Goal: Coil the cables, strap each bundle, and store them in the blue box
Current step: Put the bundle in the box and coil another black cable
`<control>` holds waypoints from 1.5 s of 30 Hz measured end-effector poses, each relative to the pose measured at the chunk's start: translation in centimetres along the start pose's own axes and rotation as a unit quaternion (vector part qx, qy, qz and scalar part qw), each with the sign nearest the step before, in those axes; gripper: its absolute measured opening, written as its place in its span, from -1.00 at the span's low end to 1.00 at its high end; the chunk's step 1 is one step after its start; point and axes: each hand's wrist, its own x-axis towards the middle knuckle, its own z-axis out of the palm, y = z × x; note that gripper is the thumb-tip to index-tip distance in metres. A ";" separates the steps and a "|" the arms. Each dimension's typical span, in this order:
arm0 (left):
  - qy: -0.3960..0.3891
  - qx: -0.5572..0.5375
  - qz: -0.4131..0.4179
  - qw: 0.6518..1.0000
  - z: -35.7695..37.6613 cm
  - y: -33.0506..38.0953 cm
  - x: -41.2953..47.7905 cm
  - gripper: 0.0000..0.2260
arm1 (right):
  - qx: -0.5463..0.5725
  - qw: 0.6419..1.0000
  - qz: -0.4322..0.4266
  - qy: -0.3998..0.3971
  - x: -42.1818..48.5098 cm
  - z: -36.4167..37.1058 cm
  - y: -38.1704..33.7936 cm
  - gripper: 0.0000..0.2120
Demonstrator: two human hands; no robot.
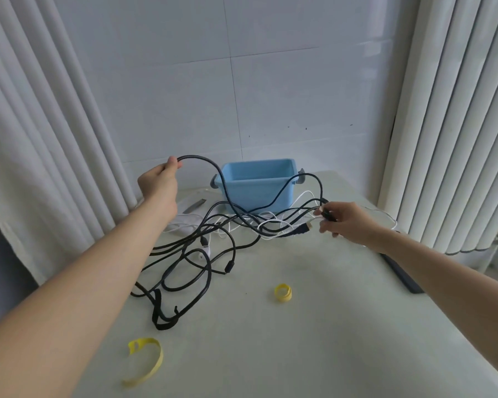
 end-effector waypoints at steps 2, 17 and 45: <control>-0.017 0.016 0.009 1.000 0.4 0.3 -0.3 -0.80 | -0.091 0.996 0.007 0.018 0.3 0.4 0.0 -0.85; -0.027 -0.068 -0.027 0.997 1.8 1.1 -1.2 -0.84 | -0.138 0.976 0.066 -0.158 -1.6 -1.4 -0.6 -0.92; -0.238 0.154 0.172 0.943 1.3 -4.8 -5.3 -0.84 | 0.541 0.838 -0.064 0.021 -2.9 2.3 -14.5 -0.60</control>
